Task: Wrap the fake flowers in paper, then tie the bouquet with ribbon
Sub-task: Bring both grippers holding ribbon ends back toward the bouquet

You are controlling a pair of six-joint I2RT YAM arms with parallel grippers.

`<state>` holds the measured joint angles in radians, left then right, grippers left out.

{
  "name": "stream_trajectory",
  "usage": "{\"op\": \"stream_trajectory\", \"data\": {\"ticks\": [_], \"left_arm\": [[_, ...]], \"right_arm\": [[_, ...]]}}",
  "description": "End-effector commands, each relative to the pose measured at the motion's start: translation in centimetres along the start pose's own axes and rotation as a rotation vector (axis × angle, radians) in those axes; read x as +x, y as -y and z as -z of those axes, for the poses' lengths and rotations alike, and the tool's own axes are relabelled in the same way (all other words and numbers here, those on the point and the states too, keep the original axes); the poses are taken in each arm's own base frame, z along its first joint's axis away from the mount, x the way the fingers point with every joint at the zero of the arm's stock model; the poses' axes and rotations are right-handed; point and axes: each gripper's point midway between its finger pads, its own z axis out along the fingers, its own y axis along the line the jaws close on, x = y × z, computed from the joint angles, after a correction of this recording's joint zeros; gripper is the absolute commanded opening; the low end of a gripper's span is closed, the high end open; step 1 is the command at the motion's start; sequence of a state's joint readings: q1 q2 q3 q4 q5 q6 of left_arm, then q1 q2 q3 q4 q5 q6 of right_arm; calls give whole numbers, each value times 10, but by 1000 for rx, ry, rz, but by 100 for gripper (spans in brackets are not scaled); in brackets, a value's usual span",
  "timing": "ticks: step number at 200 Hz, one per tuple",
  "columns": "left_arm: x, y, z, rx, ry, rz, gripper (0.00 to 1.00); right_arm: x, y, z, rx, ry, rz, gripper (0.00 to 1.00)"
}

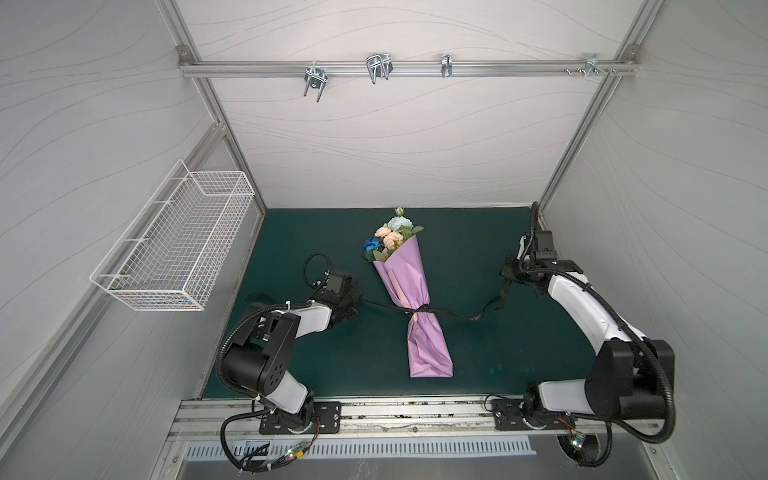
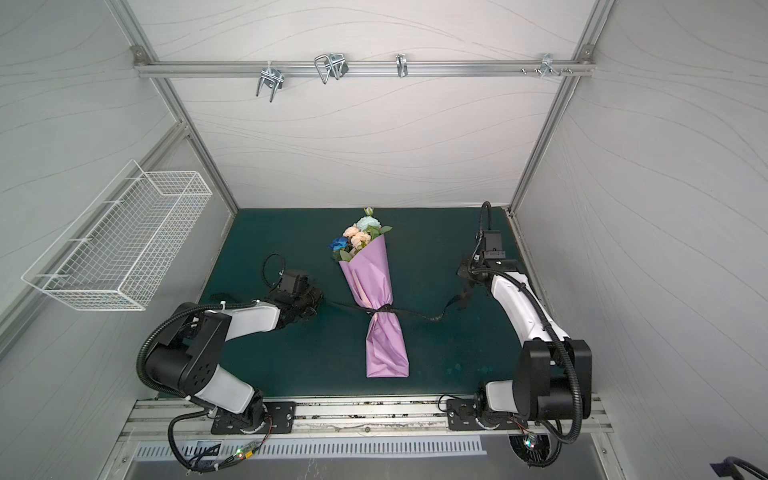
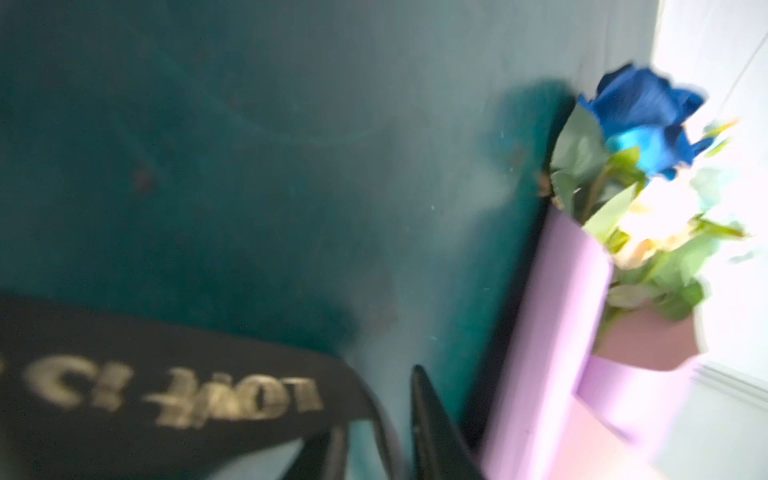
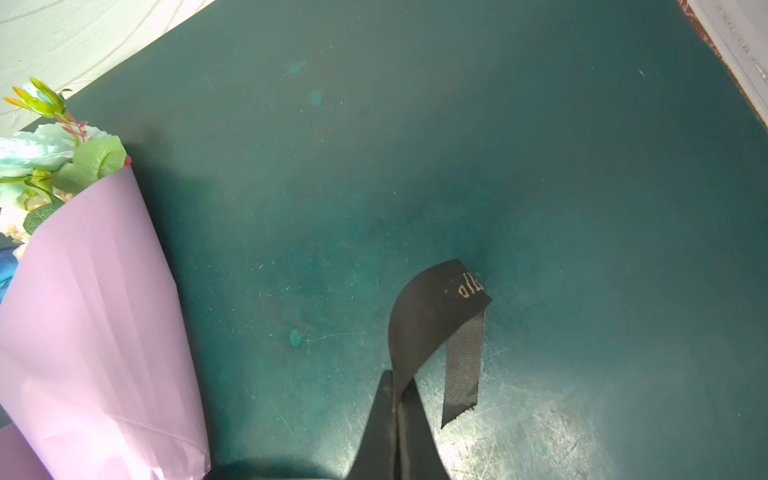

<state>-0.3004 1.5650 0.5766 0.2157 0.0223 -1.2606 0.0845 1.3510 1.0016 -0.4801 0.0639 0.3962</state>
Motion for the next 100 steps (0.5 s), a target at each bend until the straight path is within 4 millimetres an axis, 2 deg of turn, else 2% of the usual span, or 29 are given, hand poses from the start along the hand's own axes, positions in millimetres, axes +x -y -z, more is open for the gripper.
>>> {"op": "stream_trajectory", "data": {"ticks": [1,15,39,61,100], "left_arm": [[-13,16,0,10,43,-134,14],[-16,32,4,46,51,-202,0],[-16,66,19,161,59,-318,0],[-8,97,39,286,71,-446,0],[16,133,72,417,106,-687,0]], "right_arm": [[0,-3,8,-25,6,-8,0],[-1,-8,13,-53,15,-3,0],[-6,-16,25,-94,38,15,0],[-16,-28,36,-146,74,46,0],[-39,-77,63,-274,134,176,0]]}}
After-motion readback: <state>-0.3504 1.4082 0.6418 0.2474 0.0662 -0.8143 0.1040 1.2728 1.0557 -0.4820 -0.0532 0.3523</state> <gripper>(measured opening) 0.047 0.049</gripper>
